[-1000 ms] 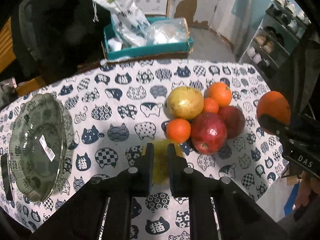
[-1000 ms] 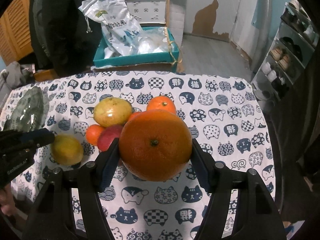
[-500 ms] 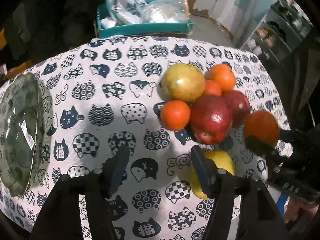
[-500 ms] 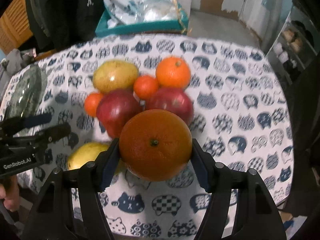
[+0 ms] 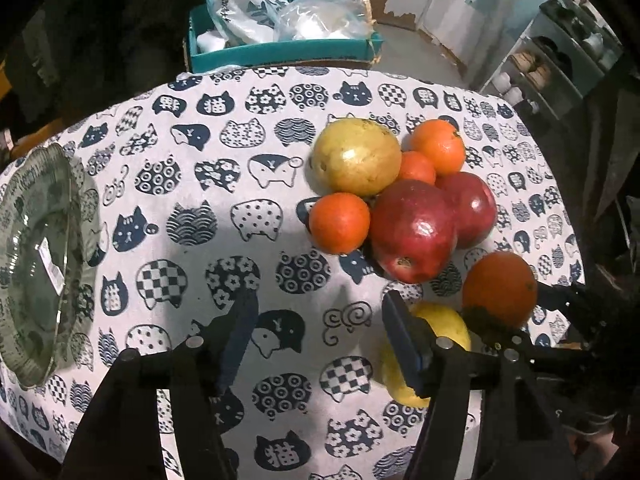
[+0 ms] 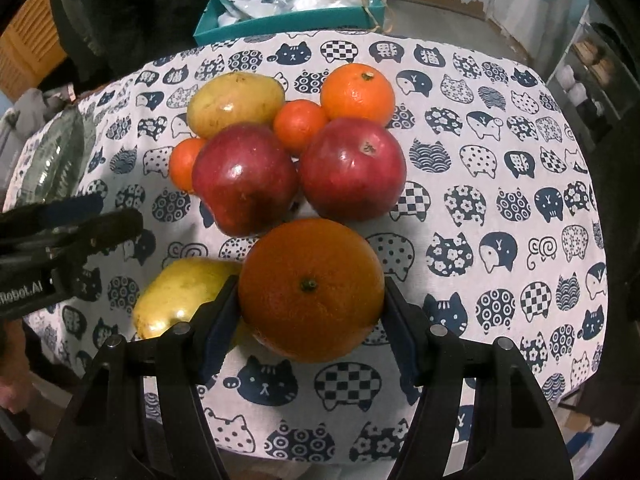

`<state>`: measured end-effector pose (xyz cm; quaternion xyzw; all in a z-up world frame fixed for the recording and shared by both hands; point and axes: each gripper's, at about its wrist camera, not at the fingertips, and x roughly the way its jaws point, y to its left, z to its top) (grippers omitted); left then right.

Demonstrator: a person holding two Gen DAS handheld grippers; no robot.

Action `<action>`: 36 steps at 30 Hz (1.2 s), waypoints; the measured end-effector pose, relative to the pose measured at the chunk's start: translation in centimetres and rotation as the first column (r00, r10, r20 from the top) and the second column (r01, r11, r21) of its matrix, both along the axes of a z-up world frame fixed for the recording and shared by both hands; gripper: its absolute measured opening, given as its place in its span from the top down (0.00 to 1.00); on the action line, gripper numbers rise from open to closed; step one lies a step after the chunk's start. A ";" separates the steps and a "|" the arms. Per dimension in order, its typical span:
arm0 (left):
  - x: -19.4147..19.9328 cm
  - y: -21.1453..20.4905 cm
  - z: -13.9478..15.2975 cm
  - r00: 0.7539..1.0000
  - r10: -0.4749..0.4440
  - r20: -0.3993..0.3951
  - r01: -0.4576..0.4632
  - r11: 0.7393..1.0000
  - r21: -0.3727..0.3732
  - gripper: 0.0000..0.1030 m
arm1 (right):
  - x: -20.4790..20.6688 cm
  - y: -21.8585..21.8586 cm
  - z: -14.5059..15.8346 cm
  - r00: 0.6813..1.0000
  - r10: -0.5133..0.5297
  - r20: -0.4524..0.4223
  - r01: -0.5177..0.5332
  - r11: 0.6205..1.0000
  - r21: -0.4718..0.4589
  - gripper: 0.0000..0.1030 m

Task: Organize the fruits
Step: 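Close the right gripper on the large orange while the left gripper grasps the pear, then lift the pear and orange and carry both toward the glass bowl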

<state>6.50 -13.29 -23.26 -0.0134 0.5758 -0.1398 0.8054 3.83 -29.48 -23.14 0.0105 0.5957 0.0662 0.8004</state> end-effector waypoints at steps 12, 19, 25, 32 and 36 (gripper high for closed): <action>-1.2 -2.2 0.2 0.998 -0.060 -0.034 0.056 0.993 -0.100 0.16 | -0.1 -3.4 1.0 0.995 -0.096 0.015 0.096 0.995 -0.018 0.34; -1.5 -4.5 -1.6 0.988 -0.106 -0.114 0.092 0.989 -0.119 0.16 | -0.3 -5.4 1.6 0.990 -0.141 0.032 0.142 0.990 -0.025 0.34; -2.0 -6.3 -3.1 0.979 -0.138 -0.151 0.125 0.988 -0.092 0.16 | -0.5 -6.4 1.5 0.987 -0.158 0.031 0.159 0.987 -0.020 0.34; -2.0 -7.4 -4.6 0.971 -0.163 -0.173 0.156 0.986 -0.057 0.29 | -0.7 -6.4 1.5 0.989 -0.147 0.032 0.147 0.989 -0.022 0.34; -2.3 -7.9 -4.6 0.971 -0.180 -0.158 0.177 0.984 -0.036 0.36 | -0.7 -6.2 1.5 0.990 -0.138 0.034 0.139 0.990 -0.023 0.34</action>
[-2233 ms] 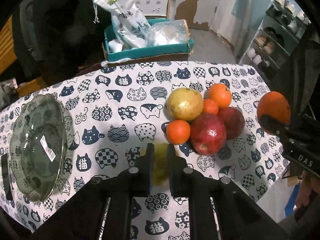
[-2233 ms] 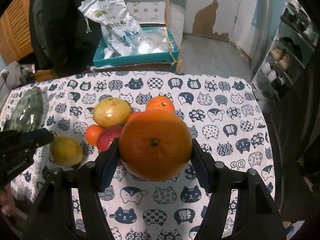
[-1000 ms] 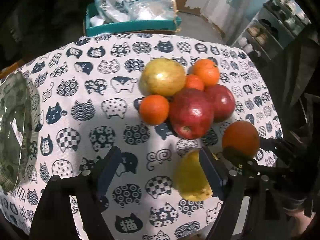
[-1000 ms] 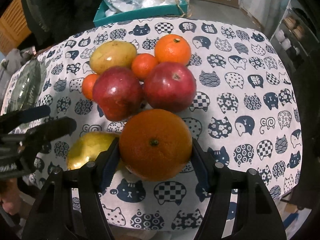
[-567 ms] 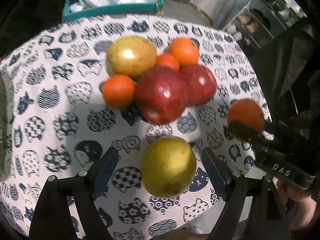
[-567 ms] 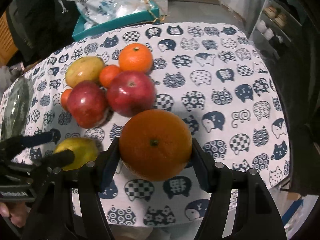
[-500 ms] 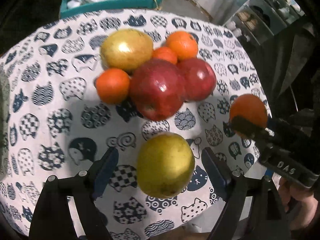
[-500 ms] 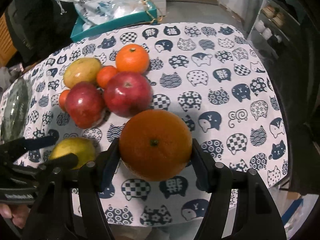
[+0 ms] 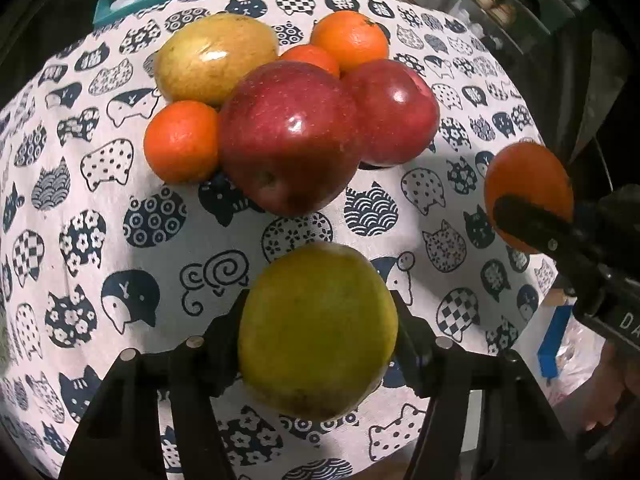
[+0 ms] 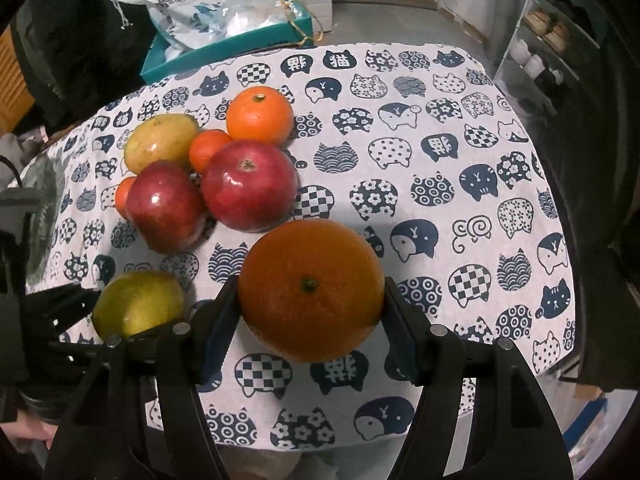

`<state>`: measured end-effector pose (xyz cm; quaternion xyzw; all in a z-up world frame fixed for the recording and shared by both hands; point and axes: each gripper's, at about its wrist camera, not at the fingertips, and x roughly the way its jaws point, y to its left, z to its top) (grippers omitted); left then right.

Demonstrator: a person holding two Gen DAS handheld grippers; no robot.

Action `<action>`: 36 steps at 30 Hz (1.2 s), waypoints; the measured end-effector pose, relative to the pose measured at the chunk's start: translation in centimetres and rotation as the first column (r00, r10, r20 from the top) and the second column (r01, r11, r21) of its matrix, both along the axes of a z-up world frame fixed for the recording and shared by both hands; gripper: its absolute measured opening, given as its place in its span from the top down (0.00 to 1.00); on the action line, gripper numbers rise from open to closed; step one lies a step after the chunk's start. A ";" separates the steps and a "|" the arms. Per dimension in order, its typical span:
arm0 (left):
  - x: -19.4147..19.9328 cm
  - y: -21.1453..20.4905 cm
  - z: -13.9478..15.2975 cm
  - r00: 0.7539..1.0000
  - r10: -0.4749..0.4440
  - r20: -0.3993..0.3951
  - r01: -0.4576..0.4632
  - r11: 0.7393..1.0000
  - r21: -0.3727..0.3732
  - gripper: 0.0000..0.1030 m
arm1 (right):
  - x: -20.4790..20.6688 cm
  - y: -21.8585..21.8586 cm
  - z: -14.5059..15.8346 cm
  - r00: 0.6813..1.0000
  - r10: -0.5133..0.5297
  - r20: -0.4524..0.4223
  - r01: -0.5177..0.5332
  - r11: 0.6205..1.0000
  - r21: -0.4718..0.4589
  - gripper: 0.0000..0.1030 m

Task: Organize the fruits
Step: 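Lift the pear and orange and carry both toward the glass bowl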

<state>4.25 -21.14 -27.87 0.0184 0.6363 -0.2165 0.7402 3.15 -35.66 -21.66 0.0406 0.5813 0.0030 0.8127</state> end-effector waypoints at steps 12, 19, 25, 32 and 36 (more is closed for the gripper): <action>-0.5 2.1 2.5 0.991 0.024 0.131 -0.032 0.998 0.059 0.37 | 0.2 1.8 1.9 0.996 0.052 0.075 -0.051 0.998 -0.025 0.34; -0.2 4.6 5.2 0.975 0.079 0.209 -0.091 0.995 0.046 0.37 | 0.5 3.1 3.1 0.991 0.075 0.111 -0.073 0.997 -0.024 0.34; 0.0 6.5 7.5 0.953 0.134 0.271 -0.146 0.989 0.026 0.37 | 0.7 4.3 4.7 0.984 0.092 0.150 -0.089 0.996 -0.023 0.34; -0.3 8.8 10.3 0.926 0.177 0.332 -0.186 0.983 -0.006 0.37 | 0.7 6.1 6.7 0.970 0.126 0.206 -0.125 0.992 -0.020 0.34; -0.8 10.2 12.0 0.902 0.197 0.384 -0.210 0.978 -0.008 0.37 | 0.8 7.6 8.1 0.959 0.156 0.237 -0.153 0.988 -0.028 0.34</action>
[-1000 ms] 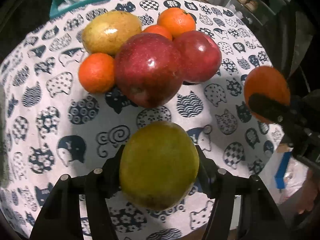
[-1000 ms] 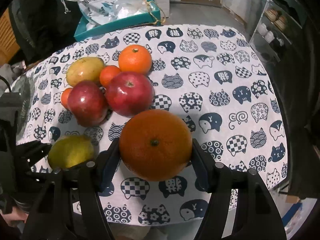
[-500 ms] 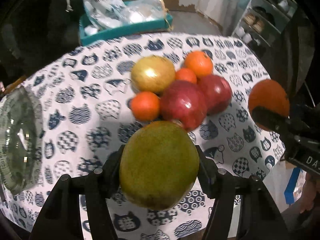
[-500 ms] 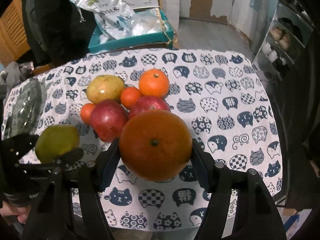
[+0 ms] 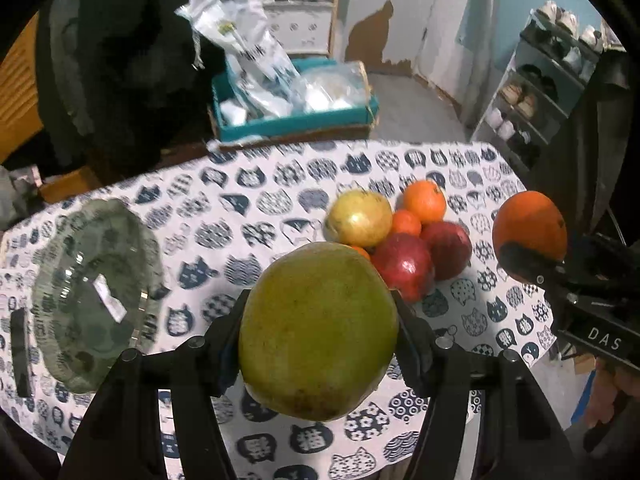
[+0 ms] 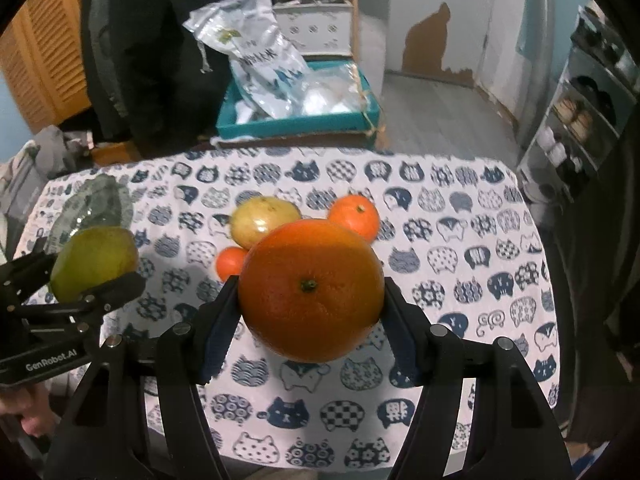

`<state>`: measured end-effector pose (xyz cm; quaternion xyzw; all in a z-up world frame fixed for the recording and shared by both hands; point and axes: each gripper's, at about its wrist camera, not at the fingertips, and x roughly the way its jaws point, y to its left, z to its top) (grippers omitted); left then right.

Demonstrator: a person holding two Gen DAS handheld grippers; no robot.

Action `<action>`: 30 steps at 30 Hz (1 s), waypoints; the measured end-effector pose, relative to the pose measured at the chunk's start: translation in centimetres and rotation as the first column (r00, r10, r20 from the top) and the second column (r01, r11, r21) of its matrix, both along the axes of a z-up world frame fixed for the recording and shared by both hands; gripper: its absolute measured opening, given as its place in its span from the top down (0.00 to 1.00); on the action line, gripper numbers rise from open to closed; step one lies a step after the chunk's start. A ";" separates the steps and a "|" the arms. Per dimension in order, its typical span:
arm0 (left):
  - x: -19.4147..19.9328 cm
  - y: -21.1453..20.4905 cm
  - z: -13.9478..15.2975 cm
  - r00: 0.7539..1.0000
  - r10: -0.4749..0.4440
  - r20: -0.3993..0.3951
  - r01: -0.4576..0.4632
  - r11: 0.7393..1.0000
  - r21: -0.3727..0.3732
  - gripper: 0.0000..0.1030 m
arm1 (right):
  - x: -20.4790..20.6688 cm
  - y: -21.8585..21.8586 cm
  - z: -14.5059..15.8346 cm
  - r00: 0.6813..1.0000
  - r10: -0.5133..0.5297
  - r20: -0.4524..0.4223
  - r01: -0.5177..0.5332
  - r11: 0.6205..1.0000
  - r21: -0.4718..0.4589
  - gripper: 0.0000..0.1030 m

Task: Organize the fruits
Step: 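Lift the pear and orange and carry both toward the glass bowl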

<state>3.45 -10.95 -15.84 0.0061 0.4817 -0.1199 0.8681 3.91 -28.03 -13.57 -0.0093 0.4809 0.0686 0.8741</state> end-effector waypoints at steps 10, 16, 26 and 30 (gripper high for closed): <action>-0.7 4.6 3.6 0.992 0.075 0.097 -0.074 0.997 -0.007 0.37 | 0.4 3.3 2.8 0.997 0.052 0.059 -0.053 0.999 0.008 0.34; -1.0 7.4 5.1 0.982 0.127 0.138 -0.126 0.992 -0.017 0.37 | 0.7 5.9 4.3 0.991 0.093 0.095 -0.096 0.995 0.018 0.34; -1.1 12.2 6.8 0.961 0.212 0.180 -0.208 0.977 -0.038 0.37 | 1.9 11.3 5.9 0.976 0.175 0.128 -0.180 0.983 0.029 0.34; -1.2 14.4 7.0 0.950 0.252 0.186 -0.248 0.968 -0.045 0.37 | 2.5 13.7 5.8 0.971 0.207 0.124 -0.212 0.977 0.032 0.34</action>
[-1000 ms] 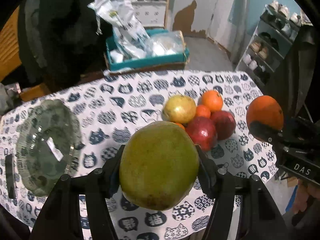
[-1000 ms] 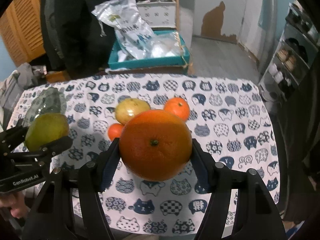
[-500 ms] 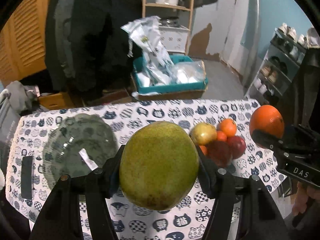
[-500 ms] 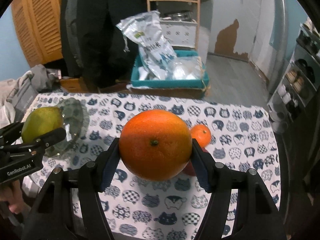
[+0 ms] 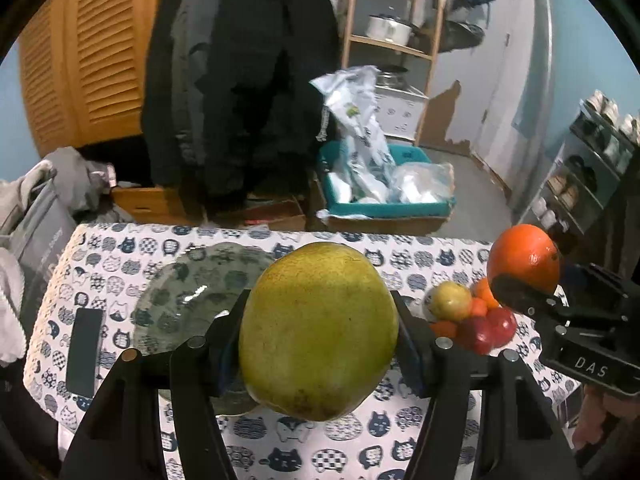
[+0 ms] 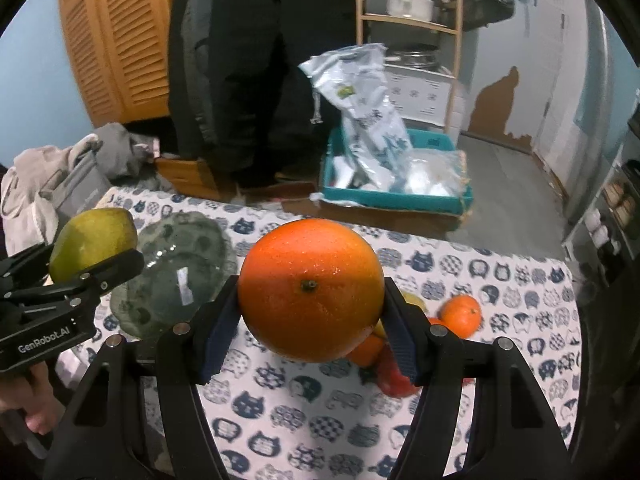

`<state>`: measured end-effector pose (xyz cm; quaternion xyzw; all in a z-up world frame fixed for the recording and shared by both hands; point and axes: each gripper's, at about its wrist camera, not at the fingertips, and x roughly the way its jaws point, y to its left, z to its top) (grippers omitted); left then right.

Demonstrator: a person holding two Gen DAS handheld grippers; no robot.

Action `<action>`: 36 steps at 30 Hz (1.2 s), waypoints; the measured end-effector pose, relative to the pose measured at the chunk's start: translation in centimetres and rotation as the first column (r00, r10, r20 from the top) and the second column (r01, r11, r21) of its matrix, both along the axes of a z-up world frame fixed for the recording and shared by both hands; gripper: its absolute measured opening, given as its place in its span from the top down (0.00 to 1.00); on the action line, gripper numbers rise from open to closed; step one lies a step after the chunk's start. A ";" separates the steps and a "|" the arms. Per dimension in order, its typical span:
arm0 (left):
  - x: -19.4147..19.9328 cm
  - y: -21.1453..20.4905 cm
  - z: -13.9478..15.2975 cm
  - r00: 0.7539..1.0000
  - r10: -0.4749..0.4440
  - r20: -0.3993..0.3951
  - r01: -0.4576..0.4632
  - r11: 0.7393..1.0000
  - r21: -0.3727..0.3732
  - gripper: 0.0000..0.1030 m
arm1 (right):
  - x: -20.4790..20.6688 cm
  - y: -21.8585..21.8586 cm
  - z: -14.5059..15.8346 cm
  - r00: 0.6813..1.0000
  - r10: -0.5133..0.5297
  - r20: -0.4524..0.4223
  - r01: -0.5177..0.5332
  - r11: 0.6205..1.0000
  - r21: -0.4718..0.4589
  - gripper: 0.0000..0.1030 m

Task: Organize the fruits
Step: 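Lift the pear and orange and carry both toward the glass bowl, then lower the pear into the bowl and open the left gripper while the right gripper releases the orange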

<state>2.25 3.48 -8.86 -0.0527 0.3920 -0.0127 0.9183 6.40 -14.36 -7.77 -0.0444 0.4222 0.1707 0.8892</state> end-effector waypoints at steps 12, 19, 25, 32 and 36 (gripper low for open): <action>1.0 7.3 -2.0 0.992 0.115 -0.055 -0.115 0.993 -0.012 0.37 | 2.5 6.8 -1.6 0.994 0.092 -0.065 -0.090 0.996 0.025 0.34; 1.9 11.1 -4.8 0.979 0.161 -0.123 -0.166 0.985 -0.035 0.36 | 4.2 11.7 -4.3 0.980 0.156 -0.121 -0.153 0.988 0.031 0.34; 2.9 13.1 -8.2 0.962 0.183 -0.203 -0.194 0.980 -0.038 0.37 | 5.9 15.1 -6.8 0.964 0.191 -0.186 -0.187 0.982 0.043 0.34; 4.2 14.2 -11.9 0.938 0.195 -0.285 -0.214 0.976 -0.037 0.36 | 7.0 17.5 -10.4 0.941 0.218 -0.259 -0.215 0.976 0.041 0.34; 5.2 14.3 -14.1 0.922 0.187 -0.339 -0.207 0.978 -0.021 0.36 | 7.4 17.9 -12.0 0.931 0.213 -0.296 -0.209 0.977 0.045 0.34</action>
